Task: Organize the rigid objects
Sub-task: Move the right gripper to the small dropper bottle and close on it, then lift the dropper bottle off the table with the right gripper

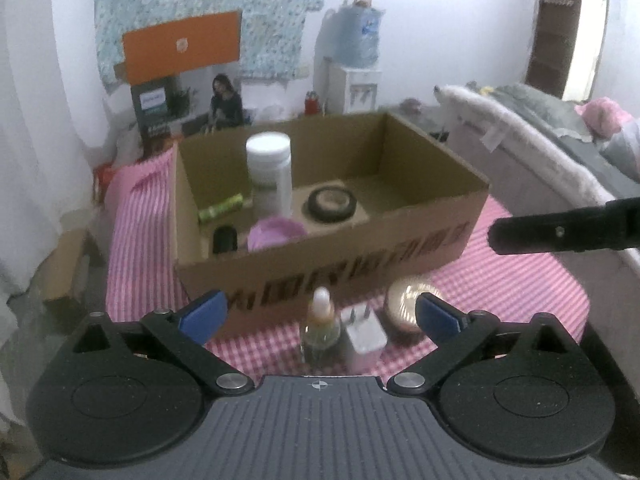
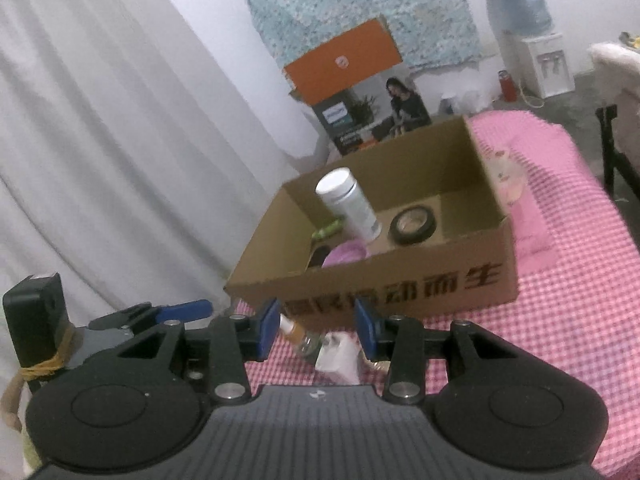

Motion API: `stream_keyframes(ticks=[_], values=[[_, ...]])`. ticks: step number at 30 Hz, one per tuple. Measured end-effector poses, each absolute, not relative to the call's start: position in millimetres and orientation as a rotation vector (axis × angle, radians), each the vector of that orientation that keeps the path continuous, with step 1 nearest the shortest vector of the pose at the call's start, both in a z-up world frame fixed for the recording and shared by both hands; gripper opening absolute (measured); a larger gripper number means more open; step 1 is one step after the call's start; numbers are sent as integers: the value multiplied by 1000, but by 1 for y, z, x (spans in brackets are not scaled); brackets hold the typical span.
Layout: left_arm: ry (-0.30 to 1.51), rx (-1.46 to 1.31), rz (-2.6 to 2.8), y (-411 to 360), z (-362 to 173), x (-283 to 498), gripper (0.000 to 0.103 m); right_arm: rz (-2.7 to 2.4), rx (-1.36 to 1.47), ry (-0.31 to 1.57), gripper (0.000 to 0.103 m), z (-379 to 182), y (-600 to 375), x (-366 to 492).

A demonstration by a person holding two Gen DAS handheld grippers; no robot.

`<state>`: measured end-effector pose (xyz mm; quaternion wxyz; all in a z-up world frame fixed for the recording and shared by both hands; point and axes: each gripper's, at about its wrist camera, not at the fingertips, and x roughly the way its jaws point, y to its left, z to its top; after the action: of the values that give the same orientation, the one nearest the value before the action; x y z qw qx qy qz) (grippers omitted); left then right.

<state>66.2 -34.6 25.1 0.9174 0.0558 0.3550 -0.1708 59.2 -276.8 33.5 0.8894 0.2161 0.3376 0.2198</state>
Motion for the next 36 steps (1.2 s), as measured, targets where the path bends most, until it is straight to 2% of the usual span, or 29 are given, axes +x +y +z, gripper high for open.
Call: stream_keyframes(ticks=[6, 10, 16, 26, 31, 36], values=[[722, 113, -306, -33, 2, 63, 92, 489, 373, 744, 44, 22, -242, 70], [742, 116, -310, -30, -11, 66, 79, 518, 321, 770, 43, 13, -222, 84], [772, 96, -338, -28, -23, 76, 67, 549, 254, 812, 38, 1, -196, 106], [779, 80, -381, -29, -33, 86, 59, 564, 151, 835, 34, -10, -168, 128], [773, 59, -396, -29, -33, 89, 43, 569, 145, 841, 28, -13, -165, 133], [771, 56, -401, -29, -33, 90, 44, 568, 136, 842, 28, -13, -165, 133]])
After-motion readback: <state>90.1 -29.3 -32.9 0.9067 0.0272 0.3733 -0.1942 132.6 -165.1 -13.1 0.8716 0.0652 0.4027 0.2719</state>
